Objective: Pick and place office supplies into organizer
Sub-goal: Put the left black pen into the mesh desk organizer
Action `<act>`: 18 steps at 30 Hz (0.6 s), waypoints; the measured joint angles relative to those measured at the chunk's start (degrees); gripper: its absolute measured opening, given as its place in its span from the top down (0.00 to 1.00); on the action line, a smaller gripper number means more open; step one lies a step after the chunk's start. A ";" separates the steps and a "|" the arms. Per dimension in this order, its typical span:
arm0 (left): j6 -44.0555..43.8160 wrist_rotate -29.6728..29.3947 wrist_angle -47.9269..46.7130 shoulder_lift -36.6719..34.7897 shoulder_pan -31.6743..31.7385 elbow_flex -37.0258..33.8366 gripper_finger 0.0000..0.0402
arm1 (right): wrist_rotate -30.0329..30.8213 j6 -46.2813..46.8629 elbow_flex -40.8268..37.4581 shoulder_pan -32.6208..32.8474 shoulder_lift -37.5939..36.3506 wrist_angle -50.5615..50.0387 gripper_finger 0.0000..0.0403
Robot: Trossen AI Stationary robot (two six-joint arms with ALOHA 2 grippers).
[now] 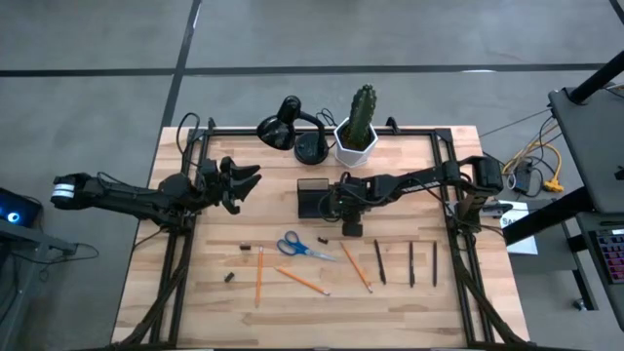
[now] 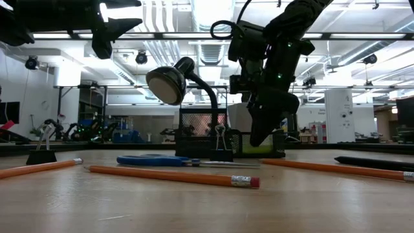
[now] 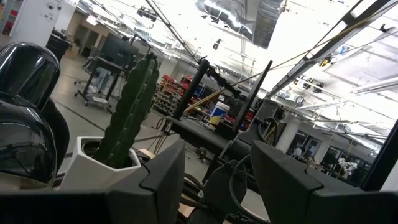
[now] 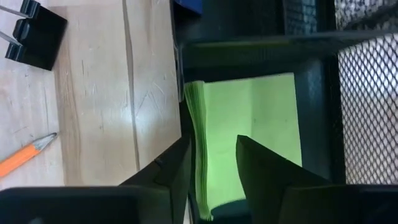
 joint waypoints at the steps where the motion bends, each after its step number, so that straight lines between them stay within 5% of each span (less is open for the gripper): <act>1: 0.00 0.00 0.00 0.00 -0.01 0.00 0.58 | 0.02 0.74 0.43 0.00 -0.02 -0.96 0.70; 12: 0.00 0.00 0.00 0.00 0.00 -0.02 0.58 | -0.01 10.15 8.76 0.09 -0.79 -8.67 0.67; 18: -0.02 0.00 0.00 0.00 -0.01 -0.02 0.58 | -0.01 23.99 15.41 0.09 -0.81 -16.17 0.68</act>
